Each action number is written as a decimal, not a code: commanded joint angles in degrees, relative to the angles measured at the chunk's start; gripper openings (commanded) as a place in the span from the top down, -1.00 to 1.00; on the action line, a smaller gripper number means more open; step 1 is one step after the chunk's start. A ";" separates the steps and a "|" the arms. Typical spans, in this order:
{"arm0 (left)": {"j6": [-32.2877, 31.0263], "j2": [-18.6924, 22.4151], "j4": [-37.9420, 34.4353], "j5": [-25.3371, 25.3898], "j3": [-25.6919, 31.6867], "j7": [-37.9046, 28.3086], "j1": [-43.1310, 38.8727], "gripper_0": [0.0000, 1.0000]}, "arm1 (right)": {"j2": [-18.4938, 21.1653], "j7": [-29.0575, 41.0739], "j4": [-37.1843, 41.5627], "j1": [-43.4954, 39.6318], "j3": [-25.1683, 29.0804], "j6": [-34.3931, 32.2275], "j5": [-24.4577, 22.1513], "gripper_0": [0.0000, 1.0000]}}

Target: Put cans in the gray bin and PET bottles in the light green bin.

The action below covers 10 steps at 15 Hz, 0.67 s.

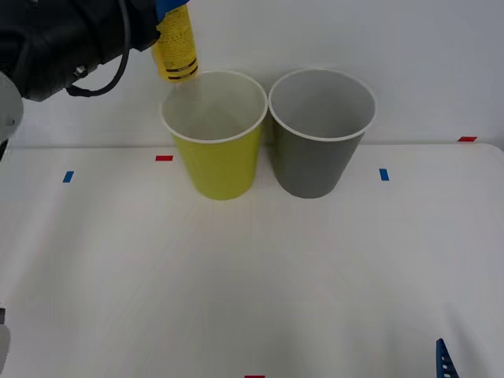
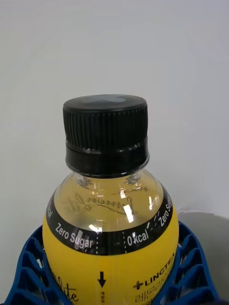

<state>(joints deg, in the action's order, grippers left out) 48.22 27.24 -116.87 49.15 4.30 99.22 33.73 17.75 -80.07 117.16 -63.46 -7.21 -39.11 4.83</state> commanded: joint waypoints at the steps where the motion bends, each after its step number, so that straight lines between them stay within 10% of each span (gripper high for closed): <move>1: -5.33 0.01 4.55 -0.55 -4.48 0.19 1.78 1.00 | 0.00 0.00 0.00 0.00 0.00 0.00 0.00 -1.00; 10: -12.01 -1.57 10.53 -1.08 -9.75 0.54 2.13 1.00 | 0.00 0.00 0.00 0.00 0.00 0.00 0.00 -1.00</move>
<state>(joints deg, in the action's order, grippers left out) 36.27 25.86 -106.60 48.29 -5.37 99.58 35.75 17.75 -80.07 117.16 -63.46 -7.21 -39.11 4.83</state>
